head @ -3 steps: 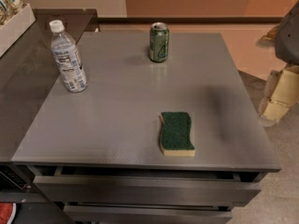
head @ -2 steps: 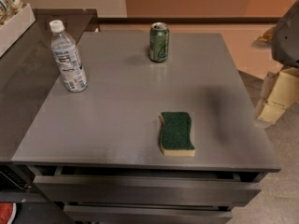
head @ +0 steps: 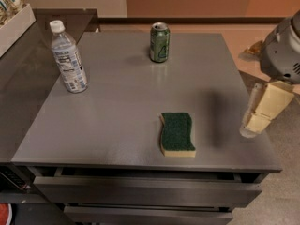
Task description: Move sponge near green can
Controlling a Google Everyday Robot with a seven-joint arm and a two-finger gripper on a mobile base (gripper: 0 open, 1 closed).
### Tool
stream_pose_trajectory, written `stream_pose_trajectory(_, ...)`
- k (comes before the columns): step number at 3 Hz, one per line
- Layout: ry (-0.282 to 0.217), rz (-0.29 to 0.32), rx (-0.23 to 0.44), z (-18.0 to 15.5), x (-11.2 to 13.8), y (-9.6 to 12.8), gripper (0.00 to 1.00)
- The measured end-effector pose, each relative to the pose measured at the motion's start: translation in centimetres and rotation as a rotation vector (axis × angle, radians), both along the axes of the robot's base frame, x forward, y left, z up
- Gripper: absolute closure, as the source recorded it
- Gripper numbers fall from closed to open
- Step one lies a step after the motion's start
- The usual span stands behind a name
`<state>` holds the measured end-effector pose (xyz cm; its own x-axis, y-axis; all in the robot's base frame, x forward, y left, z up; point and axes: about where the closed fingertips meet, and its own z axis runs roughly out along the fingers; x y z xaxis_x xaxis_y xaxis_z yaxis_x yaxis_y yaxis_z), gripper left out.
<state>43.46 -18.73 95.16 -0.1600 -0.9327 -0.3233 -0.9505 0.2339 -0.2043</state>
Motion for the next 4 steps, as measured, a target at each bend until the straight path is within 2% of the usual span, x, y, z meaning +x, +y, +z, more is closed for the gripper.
stream_pose_trajectory(1,0.019,0.045,0.097,-2.6,0.2,3.3,0.00)
stream_pose_trajectory(2,0.020,0.067,0.131,-3.6,0.1,4.6,0.00)
stream_pose_trajectory(3,0.010,0.110,0.187,-6.8,-0.4,7.1,0.00)
stream_pose_trajectory(4,0.006,0.136,0.229,-9.1,-0.9,8.4,0.00)
